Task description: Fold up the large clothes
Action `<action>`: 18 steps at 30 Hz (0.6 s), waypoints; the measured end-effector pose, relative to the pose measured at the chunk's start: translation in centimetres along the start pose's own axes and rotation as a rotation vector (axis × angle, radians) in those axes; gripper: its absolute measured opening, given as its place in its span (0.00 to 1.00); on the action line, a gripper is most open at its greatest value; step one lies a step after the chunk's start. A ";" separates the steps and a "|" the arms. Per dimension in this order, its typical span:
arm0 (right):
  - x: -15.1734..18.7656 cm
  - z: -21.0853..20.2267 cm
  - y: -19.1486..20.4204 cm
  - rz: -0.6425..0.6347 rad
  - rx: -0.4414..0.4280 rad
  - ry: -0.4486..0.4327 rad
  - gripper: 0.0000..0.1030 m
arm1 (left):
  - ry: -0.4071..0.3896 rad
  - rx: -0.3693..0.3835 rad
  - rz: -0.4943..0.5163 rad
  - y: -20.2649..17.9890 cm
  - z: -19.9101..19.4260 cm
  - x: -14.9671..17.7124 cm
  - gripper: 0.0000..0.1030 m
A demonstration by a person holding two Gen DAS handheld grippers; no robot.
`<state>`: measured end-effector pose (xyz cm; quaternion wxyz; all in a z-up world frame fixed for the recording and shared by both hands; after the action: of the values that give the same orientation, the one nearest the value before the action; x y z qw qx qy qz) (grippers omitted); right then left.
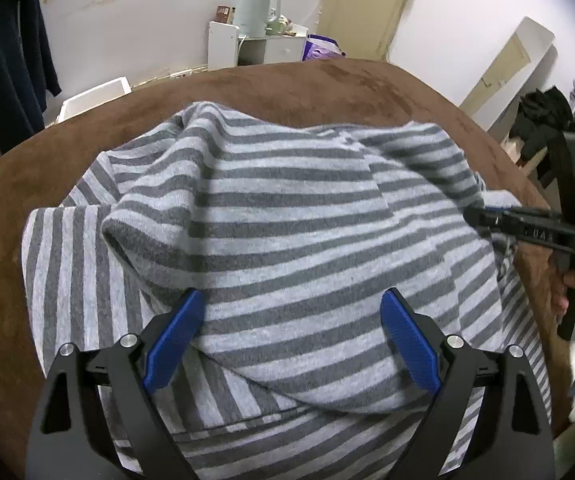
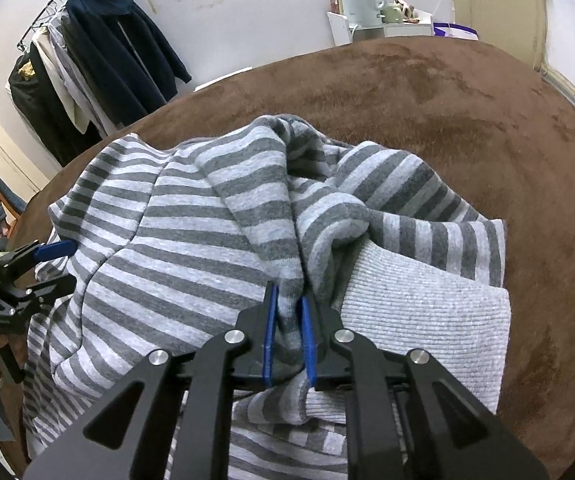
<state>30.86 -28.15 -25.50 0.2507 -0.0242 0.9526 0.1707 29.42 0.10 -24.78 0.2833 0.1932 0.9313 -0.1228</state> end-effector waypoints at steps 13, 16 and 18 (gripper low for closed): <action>0.2 -6.6 1.7 0.035 -0.078 -0.085 0.71 | -0.068 -0.004 -0.039 1.4 -6.8 -3.0 0.94; 1.0 -9.3 1.4 0.065 -0.091 -0.114 0.76 | -0.059 0.009 -0.085 1.8 -8.8 -1.7 0.94; 2.3 -11.1 1.0 0.092 -0.103 -0.116 0.76 | -0.036 -0.001 -0.089 1.7 -9.9 -0.3 0.94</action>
<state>23.54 -30.87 -17.20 0.2958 0.0168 0.9265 0.2319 25.60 4.85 -16.76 0.2945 0.1493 0.9338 -0.1382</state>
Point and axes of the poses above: each gripper's, at about its wrist camera, not at the fingertips, and z roughly the way its jaws point, y to its left, x to its underside, the point moved 7 cm from there along z, roughly the way its jaws point, and after that the axes turned 9 degrees about z, right-handed, at the moved point
